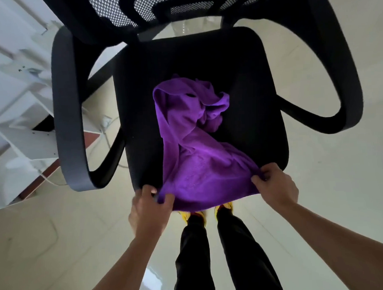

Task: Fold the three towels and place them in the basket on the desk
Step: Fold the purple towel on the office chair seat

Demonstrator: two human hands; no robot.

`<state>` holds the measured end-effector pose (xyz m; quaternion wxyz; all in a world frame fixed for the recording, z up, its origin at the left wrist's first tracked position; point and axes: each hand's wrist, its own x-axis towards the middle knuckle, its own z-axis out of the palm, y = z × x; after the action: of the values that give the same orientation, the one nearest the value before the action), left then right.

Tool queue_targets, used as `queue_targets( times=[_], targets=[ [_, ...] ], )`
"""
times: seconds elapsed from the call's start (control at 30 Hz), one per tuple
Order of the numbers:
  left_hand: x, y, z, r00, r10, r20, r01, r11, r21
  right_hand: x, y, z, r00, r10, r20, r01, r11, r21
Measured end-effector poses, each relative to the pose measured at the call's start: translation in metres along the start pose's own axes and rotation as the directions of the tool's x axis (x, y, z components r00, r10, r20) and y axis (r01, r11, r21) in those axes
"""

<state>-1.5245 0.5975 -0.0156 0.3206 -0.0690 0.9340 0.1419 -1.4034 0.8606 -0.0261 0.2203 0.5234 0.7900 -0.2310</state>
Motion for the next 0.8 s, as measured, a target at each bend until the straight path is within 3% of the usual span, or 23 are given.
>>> queue_targets(
  times=[0.1,0.2,0.27,0.33,0.37,0.43,0.53,0.6,0.67,0.73,0.8],
  targets=[
    [0.028,0.029,-0.021,0.985,0.071,-0.154,-0.113,0.953,-0.281,0.010,-0.036,-0.019,0.985,-0.136,-0.108,0.145,0.986,0.081],
    [0.074,0.076,-0.044,0.973,0.113,-0.200,-0.189,0.889,-0.417,0.033,-0.084,-0.030,0.976,-0.218,0.001,0.214,0.958,0.193],
    [0.101,0.106,-0.053,0.992,0.081,-0.093,-0.120,0.801,-0.587,0.043,-0.116,-0.028,0.944,-0.291,0.155,0.245,0.934,0.260],
    [0.118,0.124,-0.055,0.994,0.085,0.063,-0.011,0.674,-0.738,0.046,-0.135,-0.013,0.887,-0.363,0.286,0.313,0.927,0.208],
    [0.123,0.127,-0.055,0.994,0.081,0.075,0.005,0.647,-0.763,0.045,-0.137,-0.004,0.863,-0.382,0.330,0.350,0.924,0.153],
    [0.125,0.120,-0.054,1.000,-0.014,0.011,0.018,0.670,-0.742,0.040,-0.130,0.009,0.863,-0.405,0.302,0.393,0.914,0.101],
    [0.113,0.084,-0.046,0.975,-0.186,-0.124,0.039,0.688,-0.724,0.033,-0.099,0.000,0.923,-0.375,-0.086,0.384,0.900,0.207],
    [0.097,0.053,-0.031,0.970,-0.218,-0.106,0.079,0.697,-0.713,0.025,-0.073,-0.011,0.901,-0.339,-0.270,0.411,0.867,0.283],
    [0.077,0.030,-0.011,0.976,-0.218,0.003,0.167,0.739,-0.653,0.014,-0.046,-0.013,0.910,-0.350,-0.221,0.397,0.890,0.224],
    [0.056,0.020,0.001,0.963,-0.235,0.135,0.267,0.739,-0.619,0.007,-0.024,-0.008,0.939,-0.343,0.011,0.341,0.937,0.070],
    [0.038,0.020,0.005,0.958,-0.218,0.188,0.286,0.793,-0.538,0.009,-0.018,-0.007,0.950,-0.239,0.202,0.244,0.970,0.000]
  ],
)
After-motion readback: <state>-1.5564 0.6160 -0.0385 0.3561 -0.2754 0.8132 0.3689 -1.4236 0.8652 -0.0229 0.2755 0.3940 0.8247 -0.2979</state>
